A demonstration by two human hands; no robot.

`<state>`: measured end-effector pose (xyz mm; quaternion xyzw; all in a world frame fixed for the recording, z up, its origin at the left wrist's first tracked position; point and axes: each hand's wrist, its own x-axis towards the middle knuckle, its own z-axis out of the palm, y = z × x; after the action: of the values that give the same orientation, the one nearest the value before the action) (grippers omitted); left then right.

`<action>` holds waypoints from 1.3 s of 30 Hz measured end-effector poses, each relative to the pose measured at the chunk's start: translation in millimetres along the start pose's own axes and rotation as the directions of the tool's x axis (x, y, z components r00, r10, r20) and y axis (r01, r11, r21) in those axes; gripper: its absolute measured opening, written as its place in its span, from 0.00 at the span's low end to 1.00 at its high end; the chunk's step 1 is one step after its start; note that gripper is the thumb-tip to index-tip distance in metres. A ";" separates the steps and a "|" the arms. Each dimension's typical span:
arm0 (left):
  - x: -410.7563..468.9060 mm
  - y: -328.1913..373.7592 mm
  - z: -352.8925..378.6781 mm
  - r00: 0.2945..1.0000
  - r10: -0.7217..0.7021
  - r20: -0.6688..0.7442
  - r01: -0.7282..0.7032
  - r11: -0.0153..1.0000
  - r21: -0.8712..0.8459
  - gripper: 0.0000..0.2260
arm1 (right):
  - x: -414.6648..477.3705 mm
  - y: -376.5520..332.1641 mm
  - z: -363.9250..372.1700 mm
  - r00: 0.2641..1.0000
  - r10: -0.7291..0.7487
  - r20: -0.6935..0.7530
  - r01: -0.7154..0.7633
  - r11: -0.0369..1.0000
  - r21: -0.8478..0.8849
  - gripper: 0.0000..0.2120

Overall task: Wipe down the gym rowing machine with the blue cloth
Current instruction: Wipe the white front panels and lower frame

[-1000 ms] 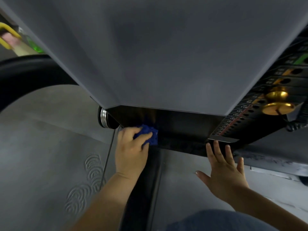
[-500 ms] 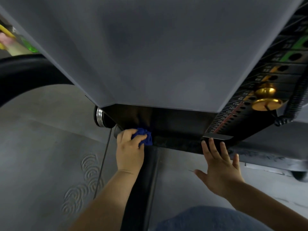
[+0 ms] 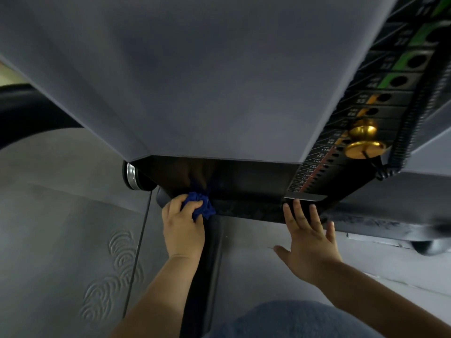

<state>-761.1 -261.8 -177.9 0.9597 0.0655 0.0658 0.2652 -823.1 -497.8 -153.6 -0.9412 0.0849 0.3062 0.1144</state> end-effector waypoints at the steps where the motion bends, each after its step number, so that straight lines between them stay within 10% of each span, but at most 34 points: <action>1: -0.6 1.6 3.3 1.000 -0.024 -0.001 0.024 1.000 -0.002 0.14 | -0.4 0.7 -1.3 1.000 -0.002 -0.003 0.002 1.000 0.007 0.43; 14: -14.6 4.6 12.9 0.973 -0.219 -0.076 0.215 0.975 -0.064 0.17 | -13.9 24.9 0.5 0.980 -0.076 -0.182 0.103 0.985 0.140 0.36; 23: -55.8 73.0 42.6 0.937 0.318 0.145 -0.314 0.948 -0.050 0.19 | -31.9 48.9 4.4 0.941 0.013 -0.338 0.069 0.970 0.231 0.30; 30: -1.9 3.4 7.0 0.961 -0.263 -0.087 0.251 0.959 -0.128 0.15 | -29.0 52.2 13.2 0.940 0.065 -0.335 0.028 0.964 0.265 0.28; 39: -46.1 73.7 47.7 0.986 0.108 0.129 -0.100 0.992 -0.071 0.15 | -36.0 53.7 16.2 0.944 0.054 -0.326 0.044 0.957 0.286 0.31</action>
<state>-792.0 -355.8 -184.5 0.9550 -0.0046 0.0177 0.2961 -873.2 -541.8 -153.7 -0.9520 0.1489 0.1288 0.2343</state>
